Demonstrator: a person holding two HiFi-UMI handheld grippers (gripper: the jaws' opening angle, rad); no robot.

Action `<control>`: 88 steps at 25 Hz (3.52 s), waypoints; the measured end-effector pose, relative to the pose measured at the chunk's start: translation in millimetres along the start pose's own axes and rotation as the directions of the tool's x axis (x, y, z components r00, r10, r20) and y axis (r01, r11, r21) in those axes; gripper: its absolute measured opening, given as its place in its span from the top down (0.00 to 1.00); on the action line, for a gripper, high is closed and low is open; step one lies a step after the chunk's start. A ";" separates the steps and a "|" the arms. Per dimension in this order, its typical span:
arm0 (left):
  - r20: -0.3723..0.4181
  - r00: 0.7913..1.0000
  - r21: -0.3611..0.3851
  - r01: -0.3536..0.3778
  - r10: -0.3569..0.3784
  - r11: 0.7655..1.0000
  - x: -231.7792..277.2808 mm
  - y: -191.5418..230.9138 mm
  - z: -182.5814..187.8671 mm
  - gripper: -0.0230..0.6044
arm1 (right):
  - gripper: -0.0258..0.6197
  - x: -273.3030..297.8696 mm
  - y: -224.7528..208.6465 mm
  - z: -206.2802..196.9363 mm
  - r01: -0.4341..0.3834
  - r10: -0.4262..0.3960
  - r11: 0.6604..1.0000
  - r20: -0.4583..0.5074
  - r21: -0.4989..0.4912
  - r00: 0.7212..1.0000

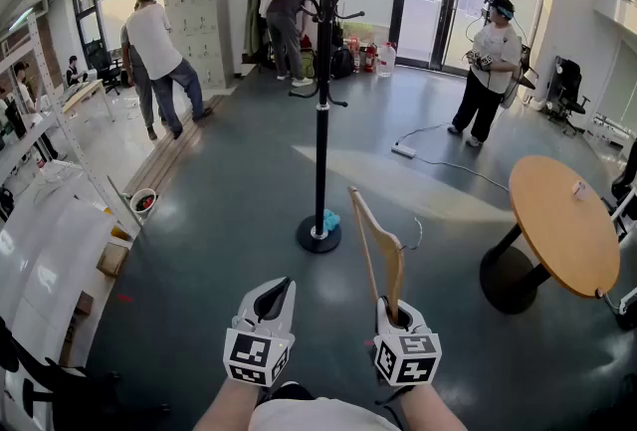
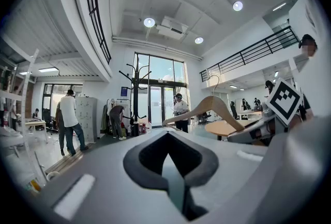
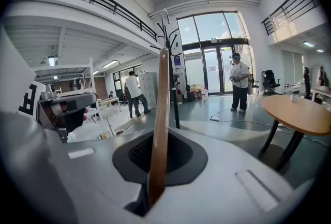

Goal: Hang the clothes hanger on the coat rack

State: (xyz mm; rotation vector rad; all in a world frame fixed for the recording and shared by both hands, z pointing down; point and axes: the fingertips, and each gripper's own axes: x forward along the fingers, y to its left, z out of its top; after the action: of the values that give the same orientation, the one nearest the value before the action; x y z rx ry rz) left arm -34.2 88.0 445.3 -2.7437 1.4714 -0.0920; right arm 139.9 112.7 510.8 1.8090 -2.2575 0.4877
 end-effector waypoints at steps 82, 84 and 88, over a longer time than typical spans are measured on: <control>0.020 0.998 0.024 -0.052 0.052 0.998 425.2 289.7 4.2 0.96 | 0.91 465.5 -167.4 265.2 0.073 -0.072 0.997 0.082 -0.003 0.994; 0.020 0.999 0.022 -0.042 0.042 0.999 440.4 308.4 4.6 0.96 | 0.91 486.2 -163.4 284.9 0.076 -0.074 0.997 0.094 -0.014 0.993; 0.013 1.000 0.018 -0.018 0.018 1.000 464.3 335.8 0.2 0.96 | 0.91 519.6 -156.7 327.4 0.085 -0.078 0.995 0.126 -0.054 0.989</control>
State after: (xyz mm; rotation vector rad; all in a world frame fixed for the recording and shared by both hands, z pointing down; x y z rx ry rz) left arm -57.1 -484.6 446.0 -2.7113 1.4840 -0.0875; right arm 189.3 -512.1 415.9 1.9423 -2.2394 0.2985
